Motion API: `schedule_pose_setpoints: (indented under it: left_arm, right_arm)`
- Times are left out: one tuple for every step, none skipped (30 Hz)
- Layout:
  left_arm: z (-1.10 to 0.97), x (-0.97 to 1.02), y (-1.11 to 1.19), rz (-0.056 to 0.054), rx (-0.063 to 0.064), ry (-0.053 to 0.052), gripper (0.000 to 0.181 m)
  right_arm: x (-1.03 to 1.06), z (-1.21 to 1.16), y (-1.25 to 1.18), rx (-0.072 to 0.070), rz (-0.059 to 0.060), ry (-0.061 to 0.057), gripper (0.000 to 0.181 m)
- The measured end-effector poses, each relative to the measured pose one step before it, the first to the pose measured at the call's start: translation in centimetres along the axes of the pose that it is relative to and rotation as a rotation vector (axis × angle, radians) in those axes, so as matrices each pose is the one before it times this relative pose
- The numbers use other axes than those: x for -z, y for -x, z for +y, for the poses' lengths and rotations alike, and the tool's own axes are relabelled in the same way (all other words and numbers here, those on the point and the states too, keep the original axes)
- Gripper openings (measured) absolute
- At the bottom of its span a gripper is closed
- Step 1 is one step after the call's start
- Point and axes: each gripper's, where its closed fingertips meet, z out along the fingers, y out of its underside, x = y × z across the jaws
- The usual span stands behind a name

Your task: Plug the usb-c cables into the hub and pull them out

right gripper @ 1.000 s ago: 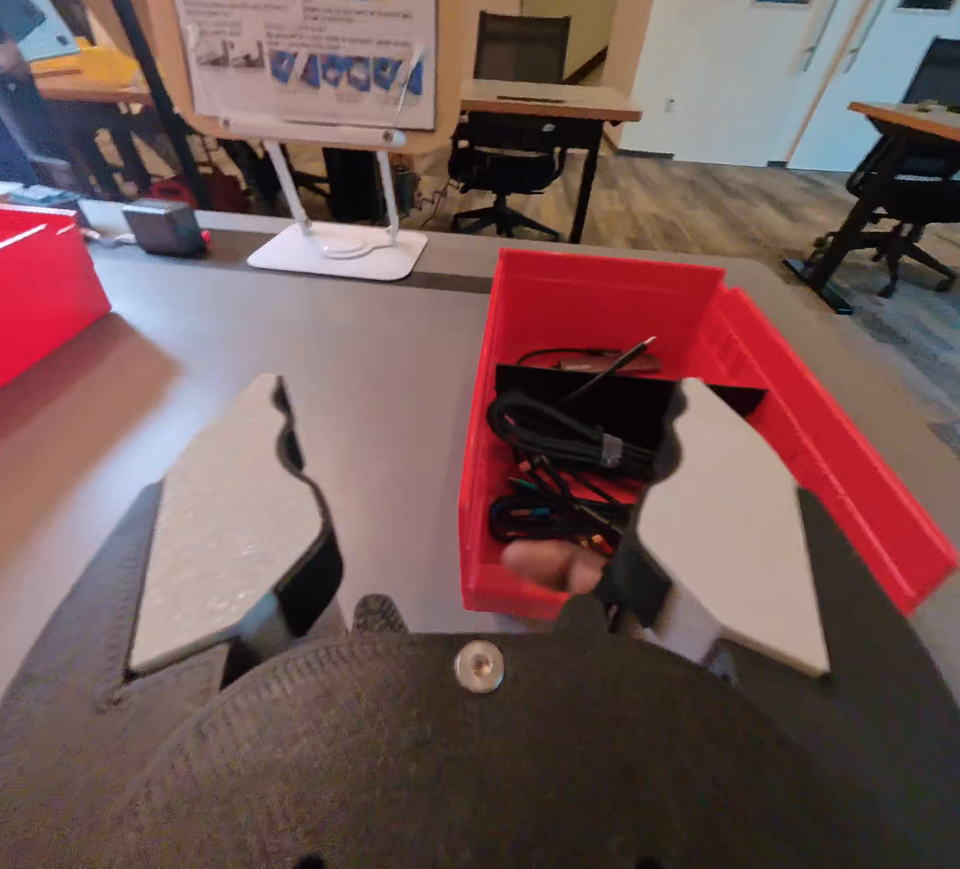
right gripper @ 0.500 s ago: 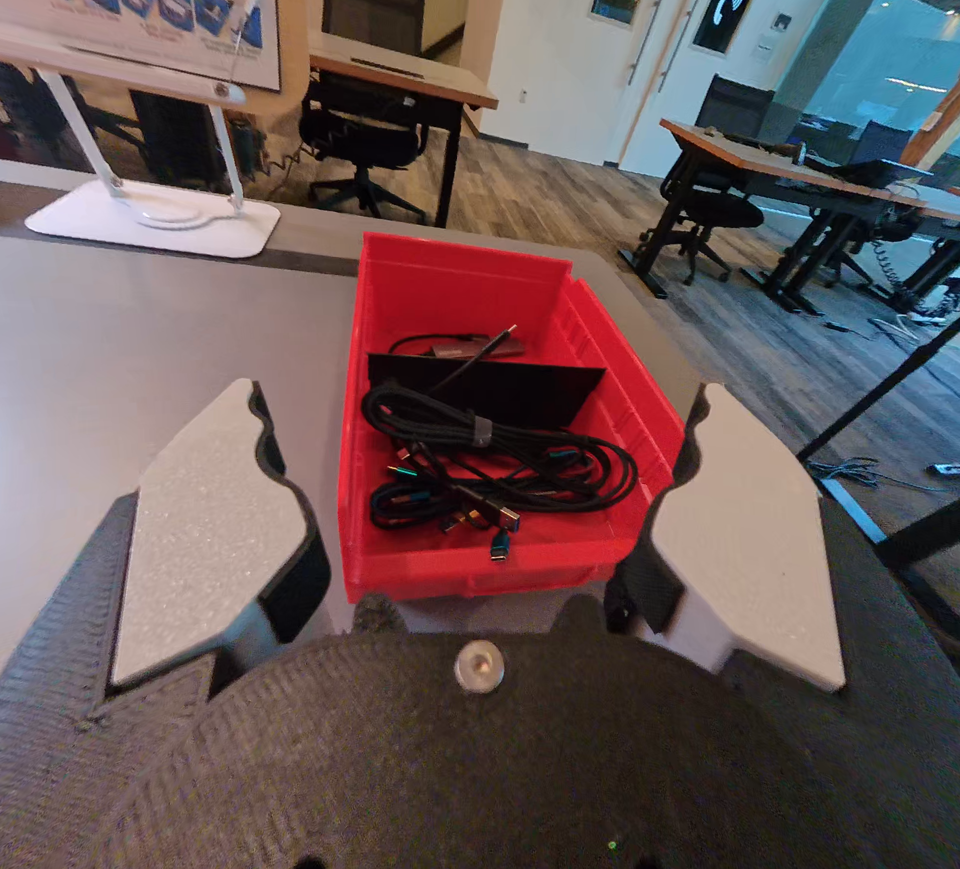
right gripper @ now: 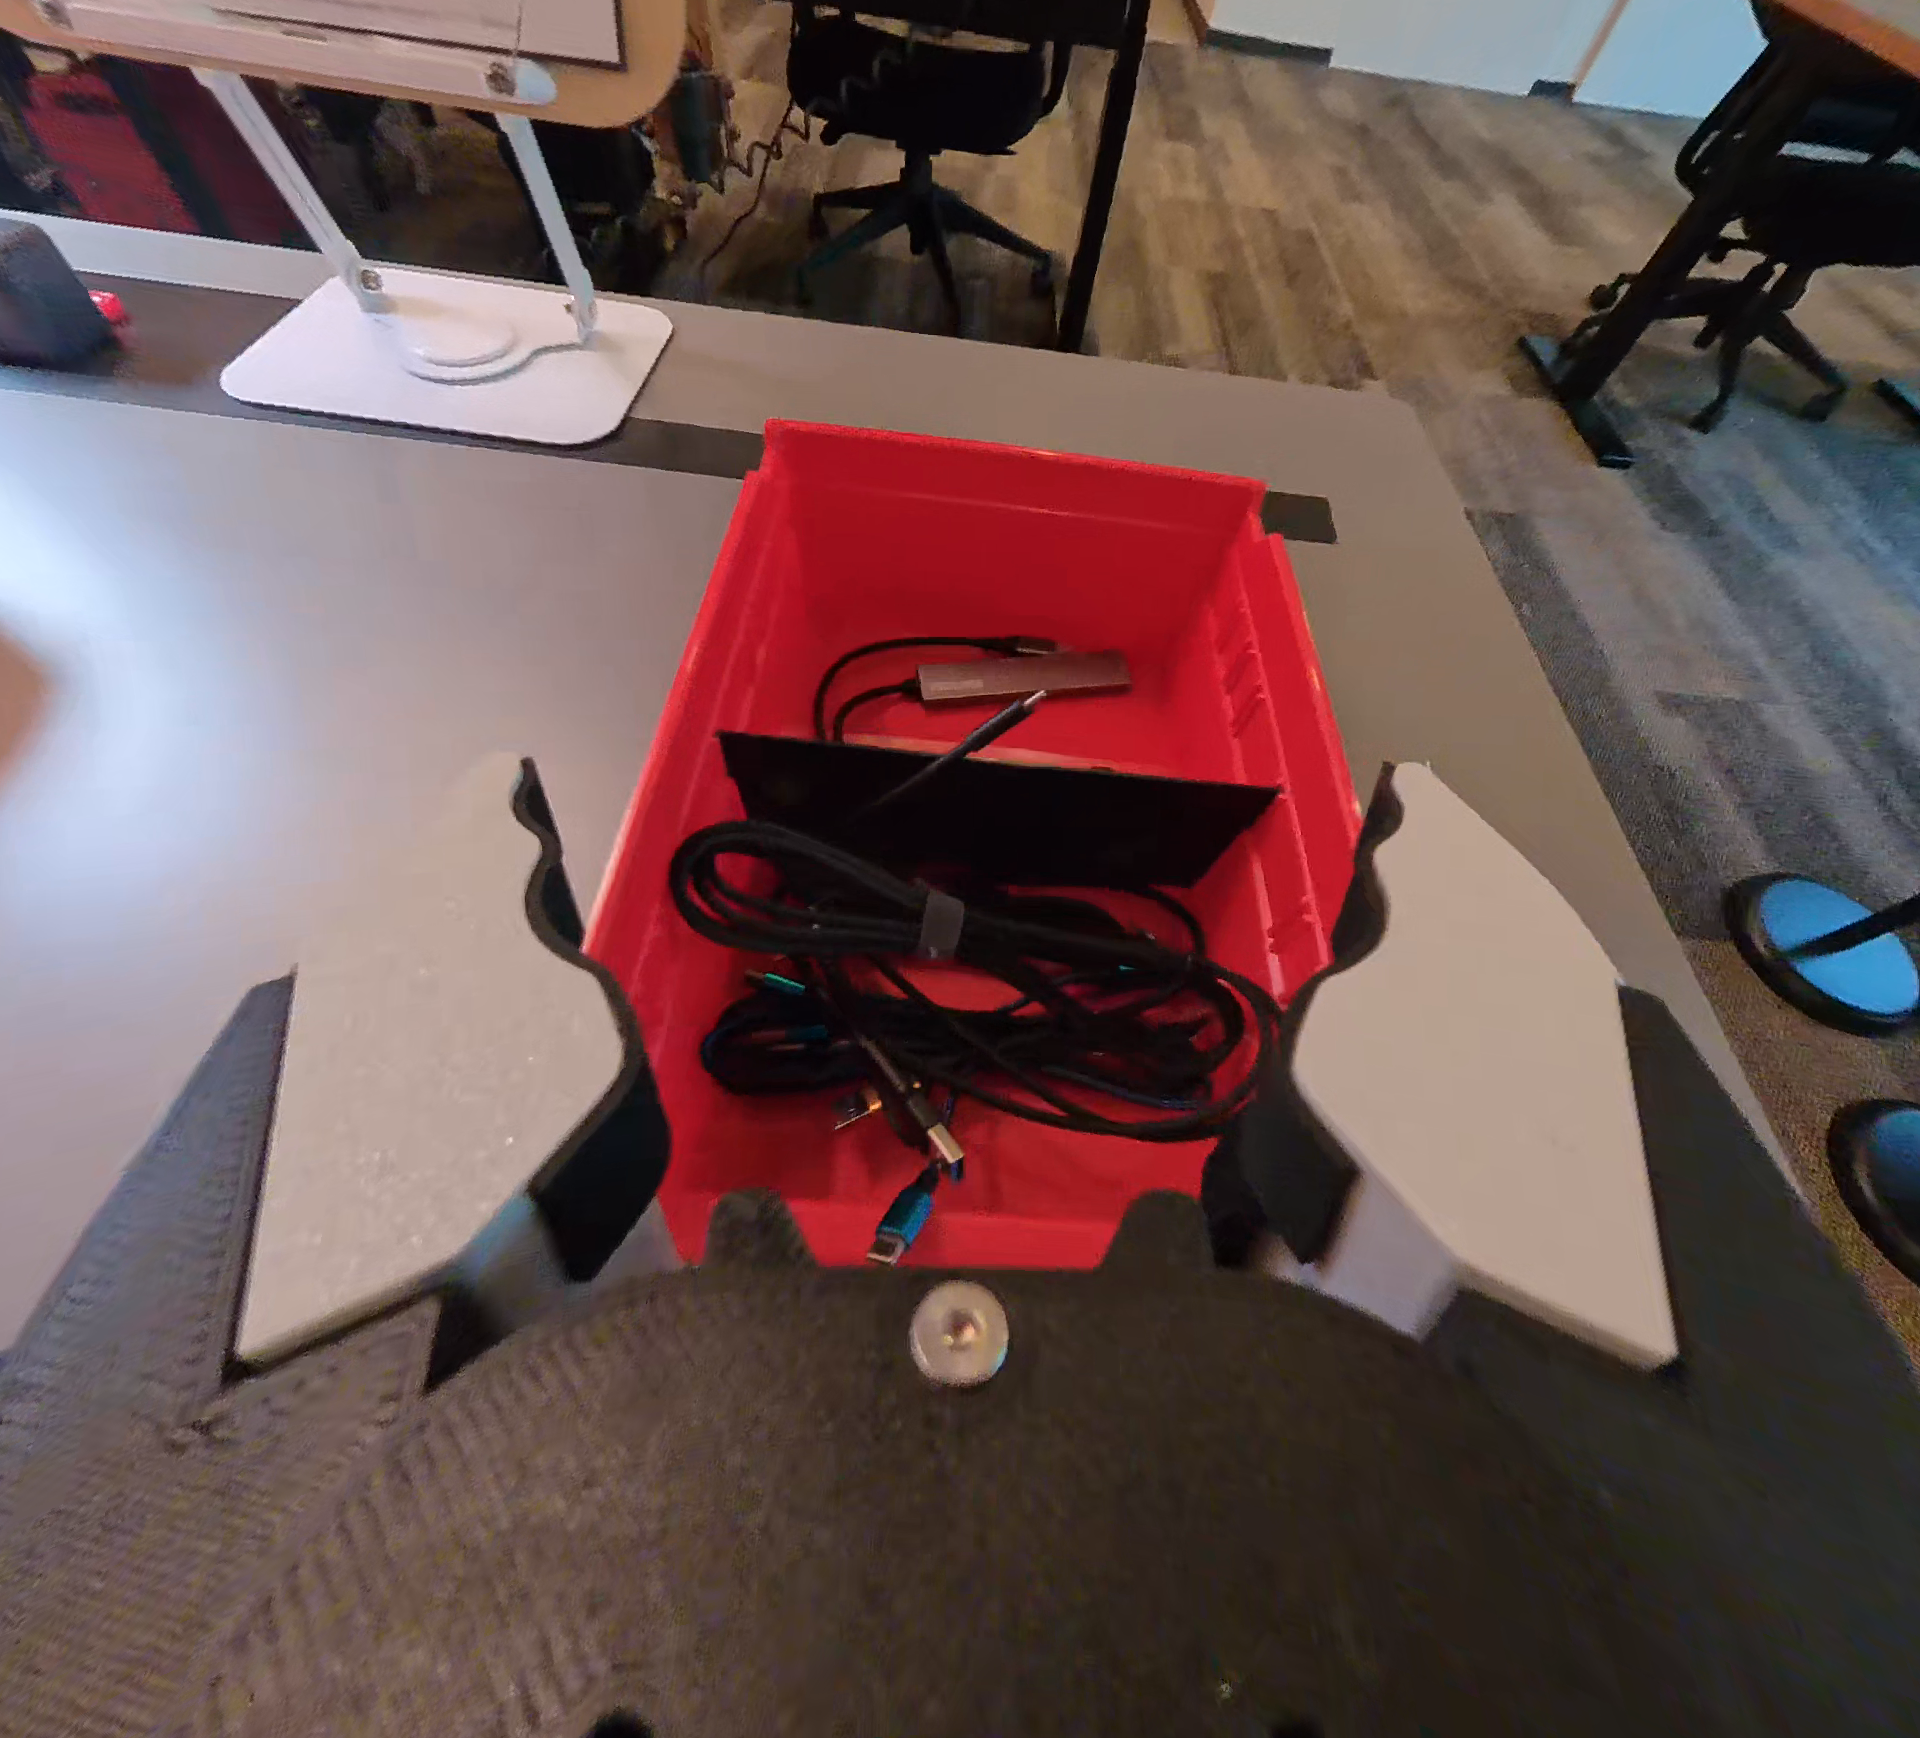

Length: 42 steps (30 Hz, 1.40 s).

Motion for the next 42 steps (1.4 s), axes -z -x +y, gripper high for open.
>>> schedule_pose_setpoints:
  left_arm:
    - [-0.007,-0.331,0.325,0.0046,0.0084,0.0076,0.141]
    - [0.037,-0.293,0.242,0.0035,0.0041,0.007,0.141]
    - [0.119,-0.245,0.203,0.0006,-0.003,0.0083,0.141]
    - [0.159,-0.209,0.143,-0.0011,-0.0054,0.0075,0.141]
    - [0.196,-0.177,0.061,0.0024,-0.0025,0.0075,0.142]
    - [0.207,-0.136,0.005,0.0048,0.0031,0.0068,0.142]
    - [0.169,-0.089,0.005,0.0033,0.0051,0.0026,0.142]
    - [0.137,-0.041,0.012,0.0009,0.0038,0.0008,0.141]
    - [0.13,-0.029,-0.004,0.0007,0.0022,0.001,0.141]
    - [0.101,-0.006,-0.041,0.0015,0.0006,0.0009,0.141]
    - [0.102,-0.006,-0.048,0.0016,0.0002,0.002,0.141]
    - [0.057,0.008,-0.054,0.0009,-0.0004,0.0006,0.141]
    - [0.03,0.008,-0.083,0.0017,-0.0017,0.0002,0.141]
    - [0.049,0.018,-0.088,0.0009,-0.0024,0.0018,0.142]
    - [0.03,0.024,-0.07,0.0006,-0.0031,0.0008,0.142]
    - [-0.007,0.012,-0.054,0.0,-0.0014,-0.0014,0.142]
    - [-0.034,0.005,-0.046,0.0005,0.0013,-0.002,0.142]
    - [-0.021,-0.012,-0.076,0.0025,0.0019,-0.0014,0.141]
    - [0.005,-0.014,-0.092,0.0026,0.001,-0.0007,0.141]
    - [0.015,-0.025,-0.073,0.0007,0.0005,-0.0004,0.141]
    - [0.04,-0.028,-0.12,0.002,0.0002,0.0002,0.142]
    - [0.053,-0.013,-0.155,0.0027,-0.0006,0.0003,0.142]
    - [0.033,-0.033,-0.172,0.0017,-0.0008,-0.0018,0.142]
    - [0.032,-0.034,-0.222,0.0027,0.0,-0.0025,0.141]
    - [-0.003,-0.038,-0.26,0.0007,0.0046,-0.0054,0.141]
    - [-0.099,-0.087,-0.428,0.0022,0.009,-0.0112,0.141]
    - [-0.163,-0.149,-0.71,0.0087,0.0106,-0.0148,0.142]
    - [-0.143,-0.23,-0.985,0.0142,0.0085,-0.0113,0.142]
    - [-0.134,-0.314,-1.166,0.0164,0.0055,-0.0068,0.142]
    - [-0.164,-0.344,-1.352,0.0191,0.0005,-0.0084,0.142]
    - [-0.148,-0.355,-1.433,0.019,-0.0032,-0.0082,0.142]
    - [-0.145,-0.331,-1.441,0.0154,-0.0047,-0.0093,0.142]
    - [-0.101,-0.302,-1.446,0.0164,-0.0085,-0.0094,0.142]
    - [-0.086,-0.281,-1.259,0.0057,-0.0124,-0.0114,0.142]
    - [-0.007,-0.251,-0.778,-0.0231,-0.04,-0.0087,0.142]
    - [-0.059,-0.157,-0.606,-0.029,-0.0401,-0.0116,0.142]
    - [-0.21,0.004,-0.559,-0.0205,-0.023,-0.0174,0.142]
    - [-0.364,0.113,-0.29,-0.0225,-0.0244,-0.0214,0.142]
    - [-0.47,0.149,0.1,-0.0389,-0.0303,-0.0214,0.142]
    - [-0.562,0.18,0.279,-0.0446,-0.0401,-0.0225,0.144]
    - [-0.582,0.246,0.171,-0.0323,-0.0363,-0.0208,0.141]
    - [-0.631,0.329,0.043,-0.0194,-0.0201,-0.0213,0.141]
  right_arm:
    - [-0.269,-0.121,-0.33,-0.0028,0.0,0.0068,0.142]
    - [-0.218,-0.129,-0.236,-0.0041,-0.0017,0.0007,0.142]
    - [-0.142,-0.089,-0.154,-0.0031,-0.0022,-0.0018,0.142]
    - [-0.1,-0.063,-0.119,-0.0024,-0.001,-0.0025,0.142]
    - [-0.079,0.027,-0.107,-0.0007,0.0015,0.0007,0.142]
    - [-0.052,0.081,-0.064,0.002,0.0031,0.0036,0.142]
    - [-0.043,0.102,-0.038,0.0037,0.0034,0.0036,0.142]
    - [-0.042,0.105,0.02,0.0045,0.0018,0.0032,0.142]
    - [-0.024,0.095,0.065,0.0036,-0.0004,0.0026,0.142]
    - [-0.044,0.085,0.054,0.0012,0.0002,0.0023,0.142]
    - [-0.03,0.067,0.006,0.0002,0.0028,0.0019,0.142]
    - [-0.044,0.069,0.013,0.0018,0.0029,0.0018,0.142]
    - [-0.028,0.067,0.05,0.0033,0.0008,0.0023,0.142]
    - [-0.027,0.066,0.06,0.0043,0.0011,0.0024,0.142]
    - [-0.032,0.055,-0.01,0.0066,0.0059,0.0018,0.143]
    - [-0.014,0.039,-0.072,0.0076,0.01,0.0017,0.143]
    - [-0.004,0.011,-0.082,0.0055,0.0094,0.0013,0.143]
    - [0.031,-0.008,-0.01,0.0032,0.0036,-0.0001,0.143]
    - [0.034,-0.043,0.041,0.0002,-0.0011,-0.002,0.143]
    - [0.048,-0.089,0.036,-0.0029,-0.0008,-0.0043,0.143]
    - [0.046,-0.091,0.002,-0.0031,0.0004,-0.0046,0.143]
    - [0.043,-0.069,0.034,-0.0016,0.0004,-0.0039,0.143]
    - [0.052,-0.066,0.051,-0.0014,0.0007,-0.0047,0.143]
    - [0.059,-0.07,0.102,-0.0032,-0.0007,-0.005,0.143]
    - [0.093,-0.098,0.217,-0.0062,-0.004,-0.0073,0.143]
    - [0.145,-0.186,0.397,-0.0082,-0.009,-0.0133,0.143]
    - [0.205,-0.269,0.56,-0.0115,-0.0108,-0.02,0.142]
    - [0.266,-0.368,0.759,-0.0141,-0.0119,-0.0265,0.141]
    - [0.327,-0.43,0.981,-0.0165,-0.0129,-0.0312,0.141]
    - [0.401,-0.489,1.218,-0.0181,-0.0144,-0.036,0.141]
    - [0.465,-0.591,1.497,-0.0171,-0.0202,-0.0435,0.141]
    - [0.468,-0.592,1.763,-0.0123,-0.0275,-0.0461,0.14]
    - [0.442,-0.505,1.958,-0.0077,-0.0327,-0.0409,0.14]
    - [0.361,-0.401,2.126,-0.0046,-0.0373,-0.0326,0.14]
    - [0.281,-0.255,2.217,-0.0006,-0.0398,-0.0242,0.14]
    - [0.189,-0.117,2.296,0.0014,-0.0418,-0.0166,0.139]
    - [0.139,0.016,2.402,0.0037,-0.0488,-0.0097,0.137]
    - [0.078,0.085,2.574,0.004,-0.0612,-0.0054,0.135]
    - [0.043,0.063,2.75,0.0005,-0.0737,-0.0066,0.134]
    - [-0.031,-0.025,2.777,-0.0075,-0.0782,-0.0121,0.133]
    - [-0.064,-0.044,2.735,-0.0094,-0.0793,-0.0106,0.132]
    - [-0.055,-0.019,2.463,-0.0066,-0.0714,-0.0026,0.131]
